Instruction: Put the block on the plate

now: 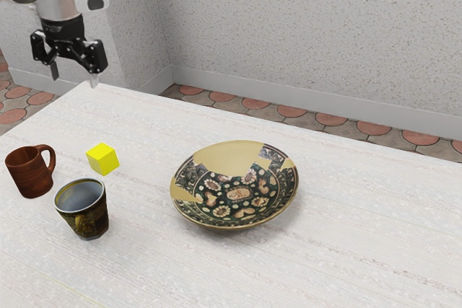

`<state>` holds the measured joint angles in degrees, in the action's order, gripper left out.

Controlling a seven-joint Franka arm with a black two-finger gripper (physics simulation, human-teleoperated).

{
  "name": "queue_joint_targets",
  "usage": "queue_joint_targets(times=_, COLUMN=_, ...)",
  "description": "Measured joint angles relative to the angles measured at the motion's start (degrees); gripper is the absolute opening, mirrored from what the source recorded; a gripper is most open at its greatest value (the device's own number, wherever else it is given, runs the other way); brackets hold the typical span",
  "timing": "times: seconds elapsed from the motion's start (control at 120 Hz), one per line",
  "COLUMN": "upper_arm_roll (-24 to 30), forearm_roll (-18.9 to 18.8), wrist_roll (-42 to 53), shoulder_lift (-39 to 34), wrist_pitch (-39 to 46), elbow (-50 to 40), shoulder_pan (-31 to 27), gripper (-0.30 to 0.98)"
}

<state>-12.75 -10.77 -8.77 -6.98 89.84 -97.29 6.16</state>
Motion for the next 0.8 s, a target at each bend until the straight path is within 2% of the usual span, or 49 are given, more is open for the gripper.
queue_joint_targets(times=0.275, upper_arm_roll=-0.5, forearm_roll=-0.5, wrist_roll=-2.9, shoulder_lift=0.5, wrist_pitch=1.7, elbow=-1.4, shoulder_pan=-0.7, gripper=0.69)
queue_joint_targets(times=0.475, upper_arm_roll=-2.2, forearm_roll=-0.5, wrist_roll=-4.3, shoulder_lift=8.0, wrist_pitch=3.4, elbow=-5.3, shoulder_pan=-1.6, gripper=0.69)
queue_joint_targets(times=0.658, upper_arm_roll=-2.4, forearm_roll=1.8, wrist_roll=-4.2, shoulder_lift=12.0, wrist_pitch=10.6, elbow=-11.1, shoulder_pan=-4.7, gripper=0.69)
queue_joint_targets(times=0.8, upper_arm_roll=-2.5, forearm_roll=3.2, wrist_roll=-1.3, shoulder_lift=16.8, wrist_pitch=18.0, elbow=-11.7, shoulder_pan=-8.9, gripper=0.69)
